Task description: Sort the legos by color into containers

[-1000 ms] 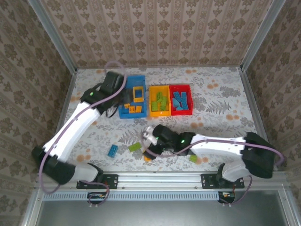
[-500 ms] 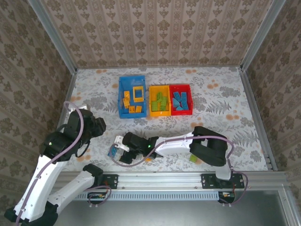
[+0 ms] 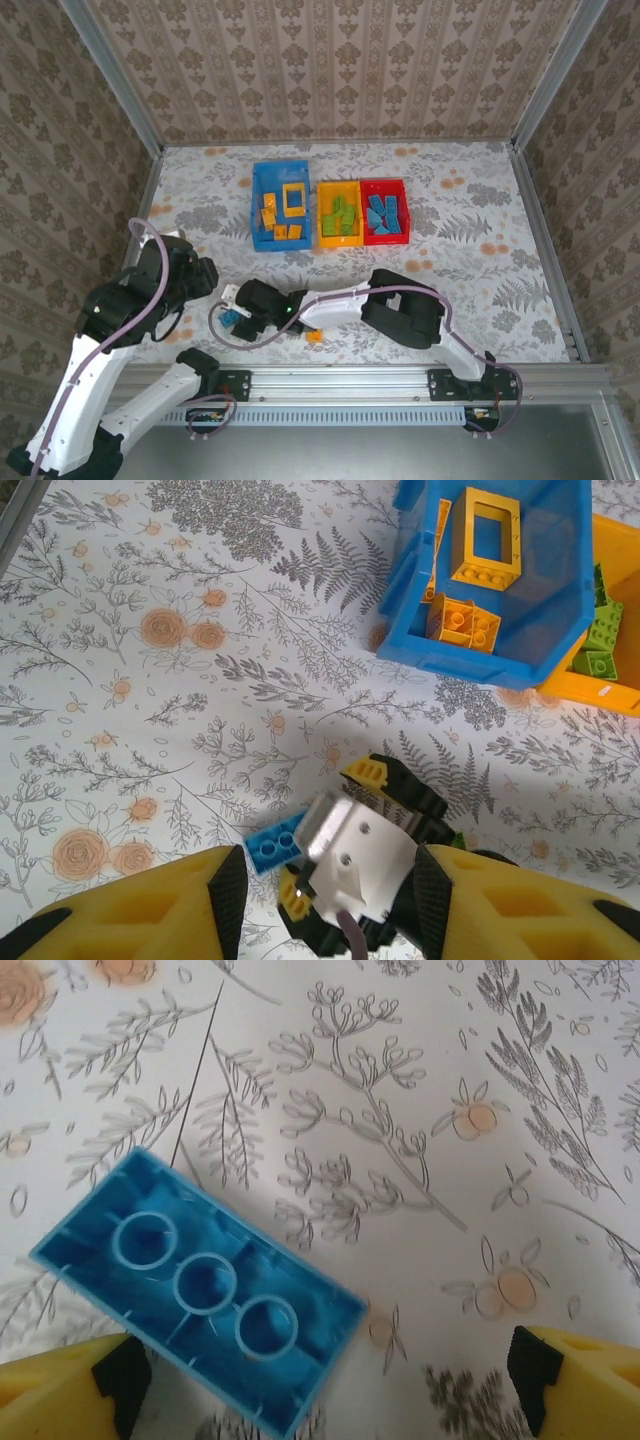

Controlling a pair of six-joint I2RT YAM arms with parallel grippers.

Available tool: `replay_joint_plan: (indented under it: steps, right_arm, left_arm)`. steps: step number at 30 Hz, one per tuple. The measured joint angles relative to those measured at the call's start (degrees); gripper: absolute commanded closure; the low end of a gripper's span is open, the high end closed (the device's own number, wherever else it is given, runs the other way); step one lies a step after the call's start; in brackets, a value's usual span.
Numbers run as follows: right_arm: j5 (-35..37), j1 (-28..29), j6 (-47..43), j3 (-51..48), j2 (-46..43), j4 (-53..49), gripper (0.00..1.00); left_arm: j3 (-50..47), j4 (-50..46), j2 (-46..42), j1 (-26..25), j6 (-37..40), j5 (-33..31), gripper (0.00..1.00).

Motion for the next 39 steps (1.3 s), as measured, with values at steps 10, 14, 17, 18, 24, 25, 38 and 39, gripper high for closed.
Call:
replay_joint_plan:
  steps: [10, 14, 17, 18, 24, 25, 38, 39]
  right_arm:
    - [-2.7, -1.1, 2.3, 5.9, 3.8, -1.6, 0.18]
    - [-5.2, -1.5, 3.1, 7.4, 4.7, -2.4, 0.30]
    - [-7.2, -1.7, 3.2, 8.1, 5.1, -2.8, 0.41]
    - [-7.7, -1.7, 3.2, 8.1, 5.1, -2.9, 0.46]
    - [-9.3, -2.4, 3.1, 8.0, 5.1, -2.5, 0.72]
    - [-9.4, -2.5, 3.1, 7.6, 5.0, -2.1, 0.74]
    - [-5.6, -4.8, 4.4, -13.5, -17.0, -2.6, 0.81]
    - [-4.8, -5.7, 5.1, -15.7, -21.2, -2.9, 0.81]
  left_arm:
    - [0.8, -1.0, 0.1, 0.0, 0.4, 0.0, 0.50]
    - [0.8, -1.2, 0.1, 0.0, 0.4, 0.0, 0.50]
    - [0.8, -1.7, 0.1, 0.0, 0.4, 0.0, 0.50]
    - [0.8, -1.8, 0.1, 0.1, 0.4, 0.0, 0.50]
    - [0.7, -2.7, 0.0, 1.1, 0.4, 0.0, 0.50]
    - [0.7, -2.8, 0.0, 1.4, 0.4, 0.1, 0.50]
    - [-4.7, 2.8, 2.7, 4.5, 2.0, 9.2, 0.49]
    - [-5.2, 4.3, 3.9, 4.5, 2.2, 10.6, 0.49]
